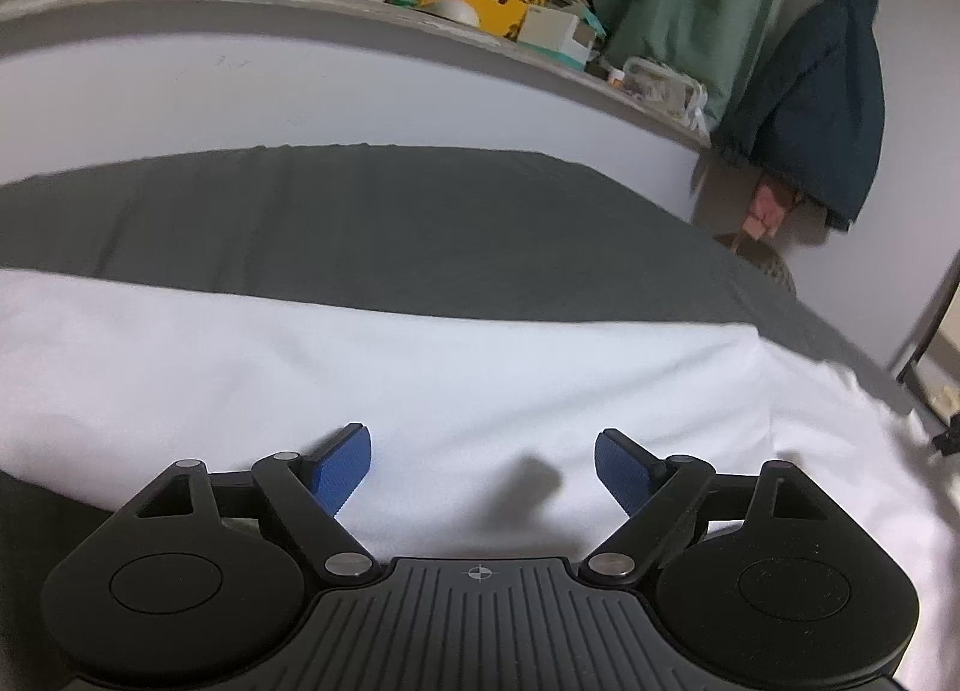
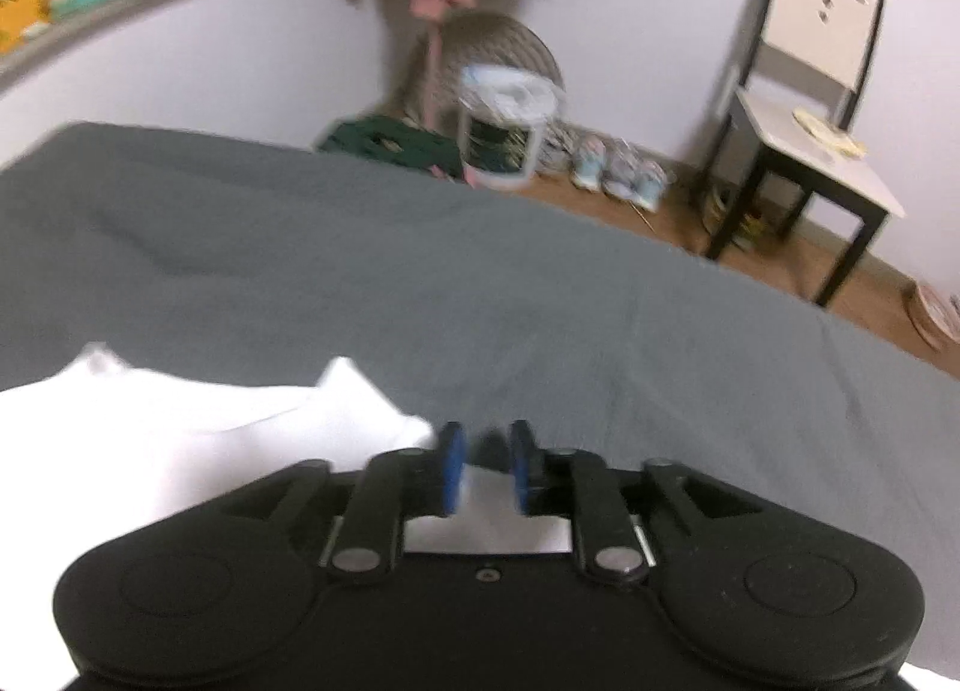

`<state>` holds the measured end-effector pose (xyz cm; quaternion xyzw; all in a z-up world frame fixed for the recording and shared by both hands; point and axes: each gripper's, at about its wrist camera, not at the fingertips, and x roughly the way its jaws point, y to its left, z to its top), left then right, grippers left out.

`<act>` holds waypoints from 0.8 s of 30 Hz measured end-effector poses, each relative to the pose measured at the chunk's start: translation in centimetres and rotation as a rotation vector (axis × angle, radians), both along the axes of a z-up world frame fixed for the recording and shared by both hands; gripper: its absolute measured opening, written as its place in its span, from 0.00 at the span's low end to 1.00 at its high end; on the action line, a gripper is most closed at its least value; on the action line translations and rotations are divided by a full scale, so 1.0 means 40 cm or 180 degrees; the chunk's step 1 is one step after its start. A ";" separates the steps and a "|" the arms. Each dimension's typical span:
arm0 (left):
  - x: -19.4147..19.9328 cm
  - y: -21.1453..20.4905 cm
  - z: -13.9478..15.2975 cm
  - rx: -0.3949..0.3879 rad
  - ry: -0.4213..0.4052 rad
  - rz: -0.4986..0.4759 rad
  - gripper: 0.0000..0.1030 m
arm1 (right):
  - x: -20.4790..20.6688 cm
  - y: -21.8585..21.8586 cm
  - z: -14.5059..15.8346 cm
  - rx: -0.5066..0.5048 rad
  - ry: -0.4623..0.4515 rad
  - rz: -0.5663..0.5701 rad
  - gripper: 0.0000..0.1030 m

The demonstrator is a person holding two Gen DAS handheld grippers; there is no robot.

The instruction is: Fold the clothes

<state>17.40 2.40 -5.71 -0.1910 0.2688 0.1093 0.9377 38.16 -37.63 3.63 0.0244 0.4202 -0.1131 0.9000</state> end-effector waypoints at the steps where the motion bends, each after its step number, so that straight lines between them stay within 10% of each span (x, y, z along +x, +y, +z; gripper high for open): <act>1: -0.003 0.005 0.000 -0.0069 -0.0031 0.0018 0.83 | -0.032 0.011 0.021 0.0095 -0.0045 0.0116 0.36; 9: -0.045 -0.017 0.021 -0.0526 -0.0410 -0.0363 0.84 | -0.568 0.164 0.202 0.1408 -0.0464 0.1057 0.54; 15: -0.117 -0.097 0.045 -0.0548 -0.0395 -0.0842 0.84 | -0.858 0.279 0.140 0.1722 -0.0553 0.1276 0.60; 24: -0.142 -0.047 -0.013 -0.1984 -0.0436 -0.0805 0.84 | -0.829 0.303 0.042 0.2292 -0.0614 0.1568 0.60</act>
